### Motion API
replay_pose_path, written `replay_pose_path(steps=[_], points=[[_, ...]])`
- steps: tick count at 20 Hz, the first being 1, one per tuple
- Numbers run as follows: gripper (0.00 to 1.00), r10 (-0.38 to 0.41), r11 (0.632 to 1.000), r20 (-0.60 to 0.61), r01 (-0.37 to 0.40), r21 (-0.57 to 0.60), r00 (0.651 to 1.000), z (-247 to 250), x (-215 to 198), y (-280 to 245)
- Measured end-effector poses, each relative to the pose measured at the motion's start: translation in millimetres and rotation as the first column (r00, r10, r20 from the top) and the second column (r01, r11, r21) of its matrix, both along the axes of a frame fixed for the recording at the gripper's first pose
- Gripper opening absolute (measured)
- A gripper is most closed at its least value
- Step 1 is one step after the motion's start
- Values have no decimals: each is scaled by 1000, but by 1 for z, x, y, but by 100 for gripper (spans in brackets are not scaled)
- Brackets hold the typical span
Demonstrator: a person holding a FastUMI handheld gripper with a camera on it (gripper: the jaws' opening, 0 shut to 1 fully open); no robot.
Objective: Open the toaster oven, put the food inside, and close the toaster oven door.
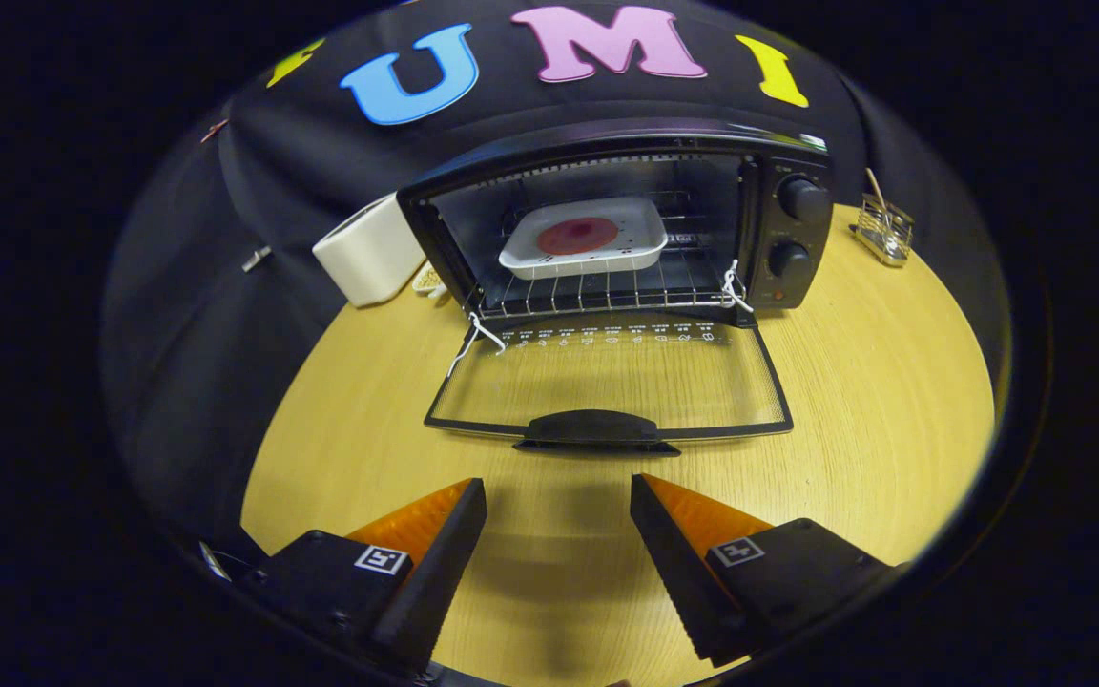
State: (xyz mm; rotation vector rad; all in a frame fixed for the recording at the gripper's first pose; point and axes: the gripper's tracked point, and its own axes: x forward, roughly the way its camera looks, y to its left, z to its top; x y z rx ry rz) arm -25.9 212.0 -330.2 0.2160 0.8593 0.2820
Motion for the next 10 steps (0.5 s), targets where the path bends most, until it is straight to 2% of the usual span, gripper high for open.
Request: replay_pose_path(steps=[6, 10], points=[[99, -1, 996, -53, -3, -87, 999, -32, 2, 5], [99, -36, 992, -72, 26, -126, 997, -47, 13, 4]])
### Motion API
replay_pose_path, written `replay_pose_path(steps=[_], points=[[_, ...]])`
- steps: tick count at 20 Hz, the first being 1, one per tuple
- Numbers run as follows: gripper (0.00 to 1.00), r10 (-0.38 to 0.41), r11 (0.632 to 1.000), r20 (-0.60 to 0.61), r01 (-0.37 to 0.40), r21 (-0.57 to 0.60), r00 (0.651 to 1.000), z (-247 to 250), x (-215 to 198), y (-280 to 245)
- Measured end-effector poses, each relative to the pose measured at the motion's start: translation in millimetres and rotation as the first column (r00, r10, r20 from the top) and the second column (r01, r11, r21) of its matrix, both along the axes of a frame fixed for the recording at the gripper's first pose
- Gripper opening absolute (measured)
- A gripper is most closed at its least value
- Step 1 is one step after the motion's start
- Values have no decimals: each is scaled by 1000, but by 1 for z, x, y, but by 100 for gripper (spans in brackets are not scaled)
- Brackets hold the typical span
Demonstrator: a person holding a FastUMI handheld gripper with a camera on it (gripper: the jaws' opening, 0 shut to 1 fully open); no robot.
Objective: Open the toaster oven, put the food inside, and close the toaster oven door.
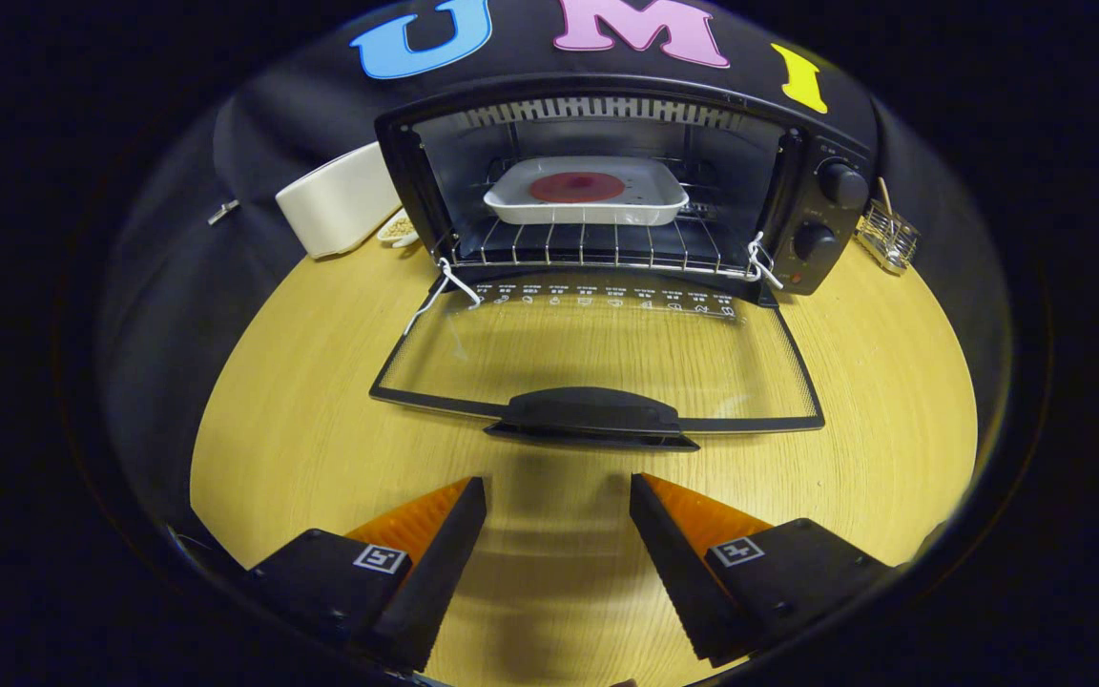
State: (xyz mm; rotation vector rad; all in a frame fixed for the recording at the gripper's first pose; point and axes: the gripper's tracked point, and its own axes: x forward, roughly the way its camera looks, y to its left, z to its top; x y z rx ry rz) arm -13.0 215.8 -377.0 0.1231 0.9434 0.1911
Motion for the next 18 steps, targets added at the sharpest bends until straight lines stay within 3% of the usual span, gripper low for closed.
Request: replay_pose_path(steps=[6, 10, 18], points=[[98, -54, 995, -5, 54, -89, 999, -10, 17, 2], [99, -80, 993, 6, 80, -88, 997, -6, 19, 6], [99, -88, 994, 163, 97, -46, 983, 40, 16, 6]])
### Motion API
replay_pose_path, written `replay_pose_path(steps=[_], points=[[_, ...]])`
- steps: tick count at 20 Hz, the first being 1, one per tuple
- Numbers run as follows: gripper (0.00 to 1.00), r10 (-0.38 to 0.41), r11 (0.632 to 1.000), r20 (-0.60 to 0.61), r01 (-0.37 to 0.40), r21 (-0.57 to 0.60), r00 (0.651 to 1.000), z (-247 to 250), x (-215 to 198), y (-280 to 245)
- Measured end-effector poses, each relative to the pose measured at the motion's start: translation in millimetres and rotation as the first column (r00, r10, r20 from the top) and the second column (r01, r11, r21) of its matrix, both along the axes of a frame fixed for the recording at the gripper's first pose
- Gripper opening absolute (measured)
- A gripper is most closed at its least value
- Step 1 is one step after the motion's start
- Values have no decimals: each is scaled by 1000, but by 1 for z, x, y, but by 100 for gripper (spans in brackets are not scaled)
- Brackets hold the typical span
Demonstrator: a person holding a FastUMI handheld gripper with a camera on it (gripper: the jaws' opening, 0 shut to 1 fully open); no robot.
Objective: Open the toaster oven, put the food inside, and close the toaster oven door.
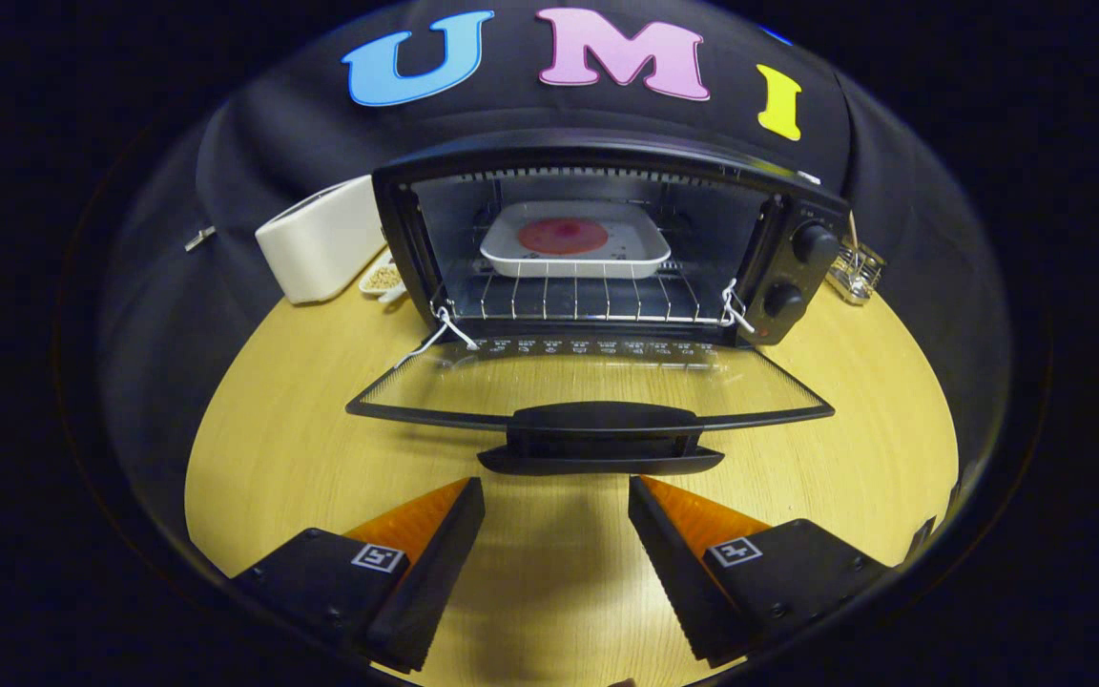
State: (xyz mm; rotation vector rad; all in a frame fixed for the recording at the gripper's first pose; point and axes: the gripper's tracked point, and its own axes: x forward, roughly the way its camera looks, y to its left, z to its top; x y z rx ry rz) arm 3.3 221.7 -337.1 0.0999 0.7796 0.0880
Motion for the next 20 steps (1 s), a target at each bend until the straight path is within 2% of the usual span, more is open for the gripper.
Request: replay_pose_path(steps=[4, 10, 11, 13, 20], points=[[99, 32, 999, 90, -31, -13, 995, 27, 3, 2], [99, 48, 999, 197, -45, -21, 979, 76, 36, 1], [99, 41, 999, 213, -38, -19, 976, 80, 25, 1], [99, 37, 999, 255, -34, -16, 966, 100, 37, -5], [99, 92, 996, 380, -88, -27, 921, 151, 18, -24]])
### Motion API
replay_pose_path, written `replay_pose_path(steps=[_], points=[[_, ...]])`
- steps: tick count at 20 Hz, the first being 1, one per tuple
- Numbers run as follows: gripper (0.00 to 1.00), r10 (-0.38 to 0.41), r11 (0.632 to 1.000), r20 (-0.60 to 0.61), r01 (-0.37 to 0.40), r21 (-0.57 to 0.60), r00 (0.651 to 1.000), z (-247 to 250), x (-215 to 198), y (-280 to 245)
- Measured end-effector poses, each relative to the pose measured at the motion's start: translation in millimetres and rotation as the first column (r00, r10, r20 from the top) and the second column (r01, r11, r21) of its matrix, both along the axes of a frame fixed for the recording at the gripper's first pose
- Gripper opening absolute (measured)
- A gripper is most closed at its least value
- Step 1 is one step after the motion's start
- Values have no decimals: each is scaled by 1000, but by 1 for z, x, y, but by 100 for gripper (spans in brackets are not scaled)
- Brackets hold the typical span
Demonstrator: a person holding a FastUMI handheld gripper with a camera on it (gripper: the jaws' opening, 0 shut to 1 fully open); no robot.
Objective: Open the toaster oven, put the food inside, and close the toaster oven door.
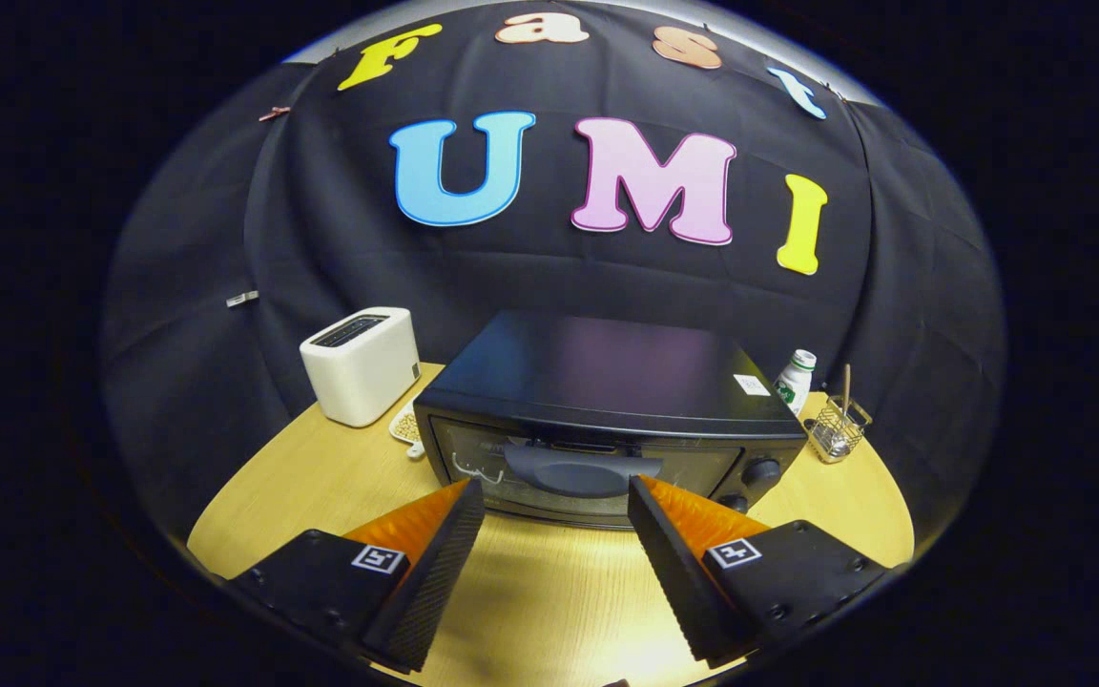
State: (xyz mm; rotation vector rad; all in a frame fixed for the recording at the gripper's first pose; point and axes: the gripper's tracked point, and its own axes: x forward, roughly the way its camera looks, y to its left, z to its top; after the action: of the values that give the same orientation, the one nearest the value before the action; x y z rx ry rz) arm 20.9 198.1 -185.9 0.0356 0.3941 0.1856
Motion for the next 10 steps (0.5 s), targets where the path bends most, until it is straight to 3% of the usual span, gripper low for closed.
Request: replay_pose_path(steps=[10], points=[[99, -10, 997, 103, 2, 73, 995, 75, -34, -63]])
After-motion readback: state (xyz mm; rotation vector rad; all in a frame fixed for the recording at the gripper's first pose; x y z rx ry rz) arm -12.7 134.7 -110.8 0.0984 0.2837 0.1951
